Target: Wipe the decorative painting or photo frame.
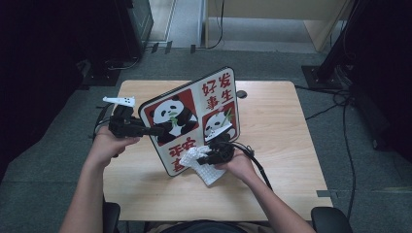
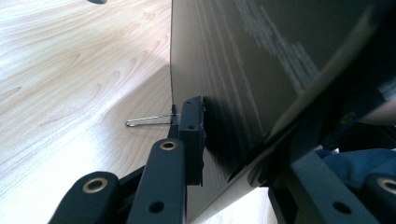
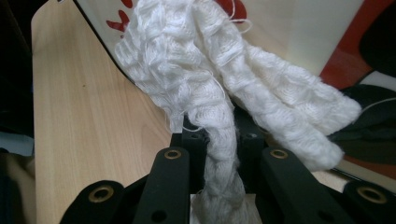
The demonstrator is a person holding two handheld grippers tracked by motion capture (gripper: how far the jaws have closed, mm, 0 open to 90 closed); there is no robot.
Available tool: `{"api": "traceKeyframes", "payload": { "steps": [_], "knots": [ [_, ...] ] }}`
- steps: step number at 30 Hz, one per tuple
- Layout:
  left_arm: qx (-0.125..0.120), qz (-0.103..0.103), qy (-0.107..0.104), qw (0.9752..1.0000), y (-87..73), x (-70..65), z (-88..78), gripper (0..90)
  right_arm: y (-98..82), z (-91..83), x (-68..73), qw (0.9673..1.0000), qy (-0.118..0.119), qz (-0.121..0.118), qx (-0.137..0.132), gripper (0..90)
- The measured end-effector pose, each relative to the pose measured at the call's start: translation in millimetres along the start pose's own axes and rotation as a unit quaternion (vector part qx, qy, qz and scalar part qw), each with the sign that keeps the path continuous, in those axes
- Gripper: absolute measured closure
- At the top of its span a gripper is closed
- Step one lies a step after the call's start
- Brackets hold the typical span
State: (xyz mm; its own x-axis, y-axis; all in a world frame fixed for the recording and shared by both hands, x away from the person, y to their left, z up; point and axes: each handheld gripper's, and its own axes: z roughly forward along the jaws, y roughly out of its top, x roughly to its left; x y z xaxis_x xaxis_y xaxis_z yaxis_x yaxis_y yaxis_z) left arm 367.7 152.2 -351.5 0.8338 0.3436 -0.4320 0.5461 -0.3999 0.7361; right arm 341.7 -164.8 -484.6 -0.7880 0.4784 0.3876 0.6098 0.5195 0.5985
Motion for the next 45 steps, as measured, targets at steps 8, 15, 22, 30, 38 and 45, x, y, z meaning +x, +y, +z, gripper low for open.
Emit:
{"api": "traceKeyframes", "payload": {
  "steps": [8, 15, 22, 30, 38, 45],
  "knots": [
    [0.000, -0.001, 0.003, 1.0000, -0.5, 1.4, -1.2, 69.2, 3.2, -12.4, 4.4, 1.0000, 0.003, 0.006, 0.000, 79.7],
    [-0.004, 0.000, 0.006, 1.0000, -2.1, -0.3, -6.3, 67.2, 14.5, -29.4, 12.4, 0.9999, 0.001, -0.001, -0.011, 79.7],
    [-0.011, 0.002, 0.014, 0.9998, -4.6, -4.4, -17.3, 67.2, 34.6, -45.2, 24.0, 0.9997, -0.001, -0.014, -0.020, 79.7],
    [-0.024, 0.003, 0.023, 0.9994, -9.8, -7.6, -30.6, 69.4, 66.5, -63.9, 39.8, 0.9991, -0.007, -0.032, -0.027, 79.7],
    [-0.031, 0.002, 0.018, 0.9994, -12.1, -8.4, -33.1, 75.6, 103.1, -83.6, 59.1, 0.9975, -0.011, -0.057, -0.041, 79.6],
    [-0.033, 0.008, 0.017, 0.9993, -12.8, -7.8, -32.6, 76.9, 139.7, -102.6, 78.4, 0.9944, -0.018, -0.082, -0.064, 79.6]
  ]
}}
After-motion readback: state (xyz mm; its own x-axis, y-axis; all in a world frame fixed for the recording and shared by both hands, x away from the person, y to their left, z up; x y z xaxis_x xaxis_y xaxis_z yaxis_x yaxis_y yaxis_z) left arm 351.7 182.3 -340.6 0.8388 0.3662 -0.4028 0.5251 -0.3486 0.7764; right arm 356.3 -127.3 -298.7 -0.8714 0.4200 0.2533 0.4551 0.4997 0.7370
